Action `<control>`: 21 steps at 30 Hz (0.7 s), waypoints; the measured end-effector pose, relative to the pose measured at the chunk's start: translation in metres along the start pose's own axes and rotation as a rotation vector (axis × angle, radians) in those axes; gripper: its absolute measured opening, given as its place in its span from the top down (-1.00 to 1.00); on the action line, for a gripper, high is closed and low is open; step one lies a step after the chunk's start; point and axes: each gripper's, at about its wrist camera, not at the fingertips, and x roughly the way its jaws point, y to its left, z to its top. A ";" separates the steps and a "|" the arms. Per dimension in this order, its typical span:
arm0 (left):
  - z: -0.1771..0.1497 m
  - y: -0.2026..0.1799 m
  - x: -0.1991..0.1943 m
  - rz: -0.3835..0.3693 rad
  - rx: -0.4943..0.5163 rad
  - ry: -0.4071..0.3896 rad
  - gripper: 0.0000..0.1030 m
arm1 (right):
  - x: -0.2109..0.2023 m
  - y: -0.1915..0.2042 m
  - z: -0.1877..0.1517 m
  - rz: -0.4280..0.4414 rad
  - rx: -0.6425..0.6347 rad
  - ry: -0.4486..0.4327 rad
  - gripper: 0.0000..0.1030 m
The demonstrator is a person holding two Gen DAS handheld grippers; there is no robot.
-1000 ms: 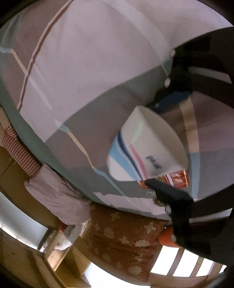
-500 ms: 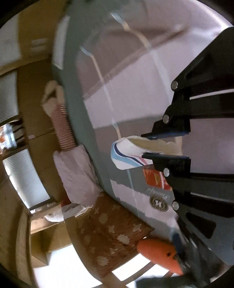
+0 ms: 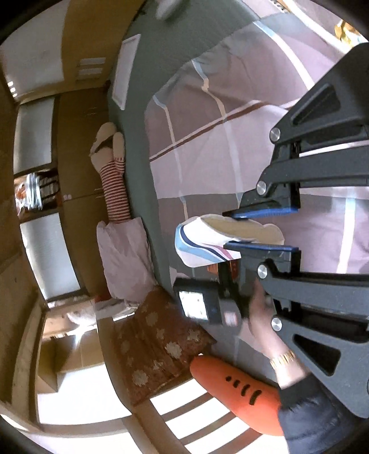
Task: Collect trash
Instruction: 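Grasp the white paper cup with the right tool while the left tool grasps the red box, then carry the paper cup and red box to the mesh basket and release both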
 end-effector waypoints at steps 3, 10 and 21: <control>0.003 -0.003 0.004 -0.019 0.011 0.026 -0.18 | -0.005 0.000 -0.001 -0.009 -0.018 0.005 0.68; 0.001 0.001 -0.063 -0.070 0.061 -0.053 -0.13 | -0.002 -0.001 0.001 -0.018 -0.001 -0.006 0.68; -0.087 0.039 -0.234 -0.087 0.131 -0.299 -0.13 | -0.004 0.018 -0.001 0.015 -0.004 -0.003 0.67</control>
